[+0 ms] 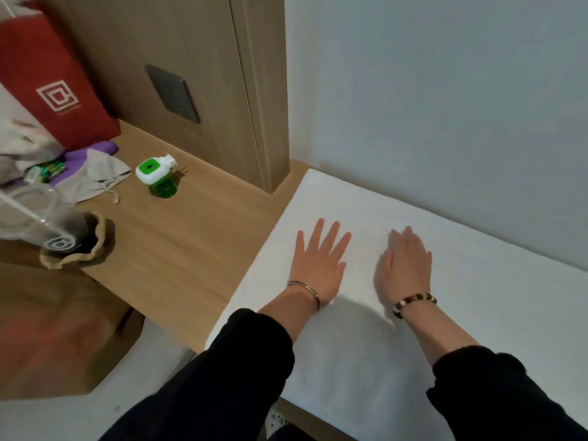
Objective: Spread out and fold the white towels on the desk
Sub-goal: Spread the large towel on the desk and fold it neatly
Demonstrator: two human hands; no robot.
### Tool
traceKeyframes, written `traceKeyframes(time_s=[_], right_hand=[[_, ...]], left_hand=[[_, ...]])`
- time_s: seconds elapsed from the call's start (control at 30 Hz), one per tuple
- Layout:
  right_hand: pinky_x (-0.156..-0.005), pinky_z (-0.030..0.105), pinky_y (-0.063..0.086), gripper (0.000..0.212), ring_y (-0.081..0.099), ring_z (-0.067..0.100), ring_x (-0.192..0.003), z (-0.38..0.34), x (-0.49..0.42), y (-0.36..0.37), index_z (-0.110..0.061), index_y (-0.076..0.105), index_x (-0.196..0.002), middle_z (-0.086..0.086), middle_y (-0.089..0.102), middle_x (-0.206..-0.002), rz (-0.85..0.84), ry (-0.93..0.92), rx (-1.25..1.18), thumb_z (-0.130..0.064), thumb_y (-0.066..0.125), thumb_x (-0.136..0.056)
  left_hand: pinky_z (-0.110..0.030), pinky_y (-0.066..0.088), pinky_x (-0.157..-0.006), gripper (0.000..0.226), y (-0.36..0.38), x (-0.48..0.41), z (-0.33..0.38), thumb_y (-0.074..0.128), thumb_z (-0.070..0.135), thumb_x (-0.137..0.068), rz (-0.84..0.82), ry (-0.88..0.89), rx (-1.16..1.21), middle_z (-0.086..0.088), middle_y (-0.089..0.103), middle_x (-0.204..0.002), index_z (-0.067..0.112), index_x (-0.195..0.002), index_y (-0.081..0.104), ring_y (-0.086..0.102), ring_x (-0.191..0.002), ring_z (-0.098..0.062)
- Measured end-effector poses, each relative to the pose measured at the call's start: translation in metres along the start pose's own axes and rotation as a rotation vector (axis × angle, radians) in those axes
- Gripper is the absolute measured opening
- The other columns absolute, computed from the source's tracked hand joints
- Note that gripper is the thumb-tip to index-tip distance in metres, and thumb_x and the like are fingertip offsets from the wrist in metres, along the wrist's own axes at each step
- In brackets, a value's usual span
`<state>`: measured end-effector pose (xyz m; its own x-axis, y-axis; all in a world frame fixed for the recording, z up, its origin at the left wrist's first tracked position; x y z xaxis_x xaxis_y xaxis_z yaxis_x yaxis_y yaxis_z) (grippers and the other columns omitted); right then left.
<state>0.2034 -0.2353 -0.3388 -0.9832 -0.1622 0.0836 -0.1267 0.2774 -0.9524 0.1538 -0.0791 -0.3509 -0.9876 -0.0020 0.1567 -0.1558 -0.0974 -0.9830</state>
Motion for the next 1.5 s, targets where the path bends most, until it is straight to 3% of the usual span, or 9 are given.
traceKeyframes(time_s=[0.13,0.4,0.5,0.6,0.93,1.0,1.17,1.4,1.5], right_hand=[[-0.116,0.045,0.001,0.059,-0.003,0.02,-0.146,0.015,-0.007,0.028,-0.021,0.001,-0.152,0.002,-0.004,-0.16,-0.073,0.031,0.181,-0.035,0.021,-0.098],[-0.116,0.044,0.0,0.062,-0.001,0.02,-0.146,0.016,-0.007,0.033,-0.023,0.007,-0.152,0.002,-0.001,-0.16,-0.051,0.035,0.164,-0.034,0.026,-0.094],[-0.116,0.045,0.001,0.062,0.001,0.021,-0.146,0.016,-0.007,0.03,-0.021,0.012,-0.152,0.003,0.004,-0.16,-0.031,0.034,0.154,-0.033,0.029,-0.094],[-0.115,0.045,0.002,0.062,0.002,0.021,-0.146,0.015,-0.007,0.03,-0.021,0.013,-0.152,0.003,0.005,-0.16,-0.023,0.036,0.163,-0.033,0.03,-0.093],[-0.116,0.044,0.0,0.063,-0.002,0.019,-0.146,0.018,-0.008,0.035,-0.024,0.007,-0.152,0.001,-0.001,-0.16,-0.035,0.043,0.163,-0.037,0.024,-0.093],[-0.116,0.046,-0.001,0.063,-0.003,0.02,-0.146,0.018,-0.01,0.033,-0.022,0.004,-0.152,0.002,-0.003,-0.16,-0.055,0.042,0.186,-0.037,0.023,-0.094],[-0.114,0.05,-0.007,0.062,-0.011,0.023,-0.146,0.002,0.008,0.036,-0.02,-0.004,-0.152,0.007,-0.013,-0.159,-0.14,0.119,0.177,-0.038,0.019,-0.098],[-0.114,0.048,-0.009,0.06,-0.009,0.021,-0.146,-0.007,0.094,0.043,-0.029,0.002,-0.152,0.003,-0.007,-0.16,-0.196,-0.163,0.188,-0.042,0.026,-0.097],[-0.112,0.052,-0.01,0.059,-0.015,0.015,-0.145,0.042,0.095,0.03,-0.038,-0.006,-0.149,-0.006,-0.015,-0.158,-0.257,-0.024,0.233,-0.049,0.019,-0.098]], left_hand=[[-0.048,-0.008,-0.113,0.057,0.01,-0.035,0.026,0.02,0.043,-0.099,-0.112,0.106,0.022,0.009,-0.016,-0.157,0.036,-0.148,-0.007,-0.019,-0.143,-0.021],[-0.056,-0.006,-0.111,0.059,-0.003,-0.061,-0.073,0.01,0.044,-0.098,-0.078,-0.382,-0.08,0.005,-0.019,-0.157,0.024,-0.149,-0.013,-0.016,-0.144,-0.025],[-0.057,-0.007,-0.11,0.059,-0.014,-0.079,-0.021,0.018,0.042,-0.098,0.013,-0.134,-0.032,0.0,-0.015,-0.158,0.026,-0.15,-0.006,-0.018,-0.143,-0.027],[-0.05,-0.006,-0.113,0.057,-0.002,-0.075,0.036,0.023,0.038,-0.099,-0.081,0.207,0.013,0.004,-0.011,-0.158,0.034,-0.15,-0.001,-0.015,-0.144,-0.02],[-0.053,0.0,-0.114,0.056,-0.001,-0.046,-0.089,0.011,0.042,-0.099,-0.085,-0.324,-0.058,0.005,-0.014,-0.158,0.031,-0.148,-0.012,-0.015,-0.144,-0.024],[-0.056,0.0,-0.112,0.058,-0.005,-0.039,-0.079,0.013,0.044,-0.099,-0.058,-0.294,-0.084,0.002,-0.014,-0.158,0.029,-0.149,-0.011,-0.016,-0.144,-0.027],[-0.05,-0.005,-0.113,0.061,0.017,0.01,-0.001,0.026,0.04,-0.098,-0.078,0.138,-0.066,0.004,-0.013,-0.158,0.033,-0.149,-0.006,-0.015,-0.144,-0.022],[-0.044,-0.007,-0.114,0.058,0.022,0.037,-0.045,0.018,0.04,-0.099,-0.091,-0.04,-0.031,0.009,-0.018,-0.156,0.034,-0.148,-0.012,-0.017,-0.144,-0.016],[-0.047,-0.001,-0.115,0.057,0.019,0.054,-0.072,0.012,0.04,-0.098,-0.087,-0.116,-0.085,0.007,-0.018,-0.157,0.03,-0.148,-0.015,-0.017,-0.144,-0.018]])
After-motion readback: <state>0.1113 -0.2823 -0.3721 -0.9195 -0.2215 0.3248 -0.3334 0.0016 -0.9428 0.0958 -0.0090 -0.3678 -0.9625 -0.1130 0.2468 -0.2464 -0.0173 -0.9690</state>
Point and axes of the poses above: each hand's wrist, its own x-axis away from the middle knuckle, its own y-axis out of the palm, z = x × y, the point moved 5 cm from there along -x, towards the middle knuckle
